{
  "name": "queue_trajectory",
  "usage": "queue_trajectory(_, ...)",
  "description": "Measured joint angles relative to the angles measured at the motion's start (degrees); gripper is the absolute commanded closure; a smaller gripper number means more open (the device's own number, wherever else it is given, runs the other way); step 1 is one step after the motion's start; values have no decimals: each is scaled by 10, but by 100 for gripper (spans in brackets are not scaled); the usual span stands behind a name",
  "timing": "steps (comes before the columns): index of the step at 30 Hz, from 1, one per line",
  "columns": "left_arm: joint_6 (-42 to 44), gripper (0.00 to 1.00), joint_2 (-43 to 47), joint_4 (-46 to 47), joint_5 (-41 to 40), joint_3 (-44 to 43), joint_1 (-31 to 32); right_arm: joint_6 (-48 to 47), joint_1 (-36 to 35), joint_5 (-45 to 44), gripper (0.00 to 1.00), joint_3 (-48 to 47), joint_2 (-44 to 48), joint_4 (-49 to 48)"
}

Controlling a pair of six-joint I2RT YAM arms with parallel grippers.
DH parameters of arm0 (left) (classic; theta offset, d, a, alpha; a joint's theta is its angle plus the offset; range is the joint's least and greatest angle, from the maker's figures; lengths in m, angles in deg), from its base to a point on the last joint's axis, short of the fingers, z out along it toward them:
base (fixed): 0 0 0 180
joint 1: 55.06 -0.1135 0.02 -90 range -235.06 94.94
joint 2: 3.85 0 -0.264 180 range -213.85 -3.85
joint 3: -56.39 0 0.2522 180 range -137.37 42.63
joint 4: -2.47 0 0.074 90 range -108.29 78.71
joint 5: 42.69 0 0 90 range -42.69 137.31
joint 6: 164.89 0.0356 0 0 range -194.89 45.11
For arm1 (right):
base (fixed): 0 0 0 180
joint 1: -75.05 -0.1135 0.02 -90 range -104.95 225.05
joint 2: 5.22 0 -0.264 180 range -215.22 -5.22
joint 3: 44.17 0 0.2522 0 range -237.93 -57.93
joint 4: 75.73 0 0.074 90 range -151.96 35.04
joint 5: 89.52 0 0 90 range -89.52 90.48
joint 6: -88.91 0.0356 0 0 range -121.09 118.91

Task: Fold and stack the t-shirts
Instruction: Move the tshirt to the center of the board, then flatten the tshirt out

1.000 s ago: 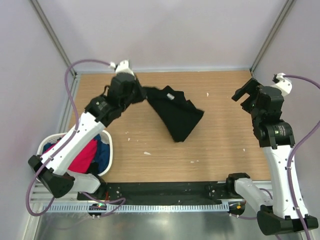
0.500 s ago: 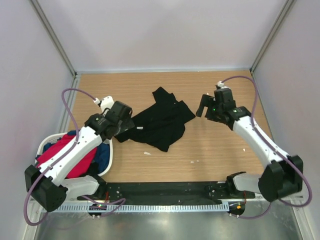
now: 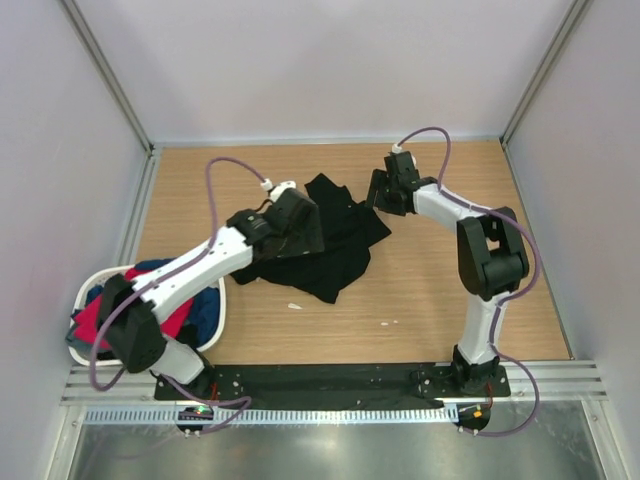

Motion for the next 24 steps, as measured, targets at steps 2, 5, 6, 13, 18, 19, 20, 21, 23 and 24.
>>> queue_trajectory(2,9,5,-54,13,12,-28,5,0,0,0,38,-22,-34,-1)
queue_trajectory(5,17,6,-113,29,26,-61,9,0,-1,0,43,-48,-74,-1)
queue_trajectory(6,18,6,-128,34,31,-68,10,0,-2,0,44,-54,-84,-1)
queue_trajectory(13,19,6,-190,59,47,-113,24,-2,-2,1,53,-76,-112,-5)
queue_trajectory(18,18,7,-232,73,43,-135,54,-5,-2,1,83,-77,-117,-9)
queue_trajectory(19,18,8,-242,73,42,-139,61,-5,-2,0,86,-76,-118,-9)
queue_trajectory(20,19,10,-250,74,40,-143,64,-4,-2,-1,90,-75,-119,-9)
queue_trajectory(21,19,12,-259,75,38,-149,68,-5,-2,-4,95,-73,-119,-10)
queue_trajectory(23,23,17,-282,77,25,-164,75,-4,-2,-8,98,-66,-116,-16)
queue_trajectory(24,26,18,-290,77,17,-168,76,-4,-1,-11,99,-61,-113,-21)
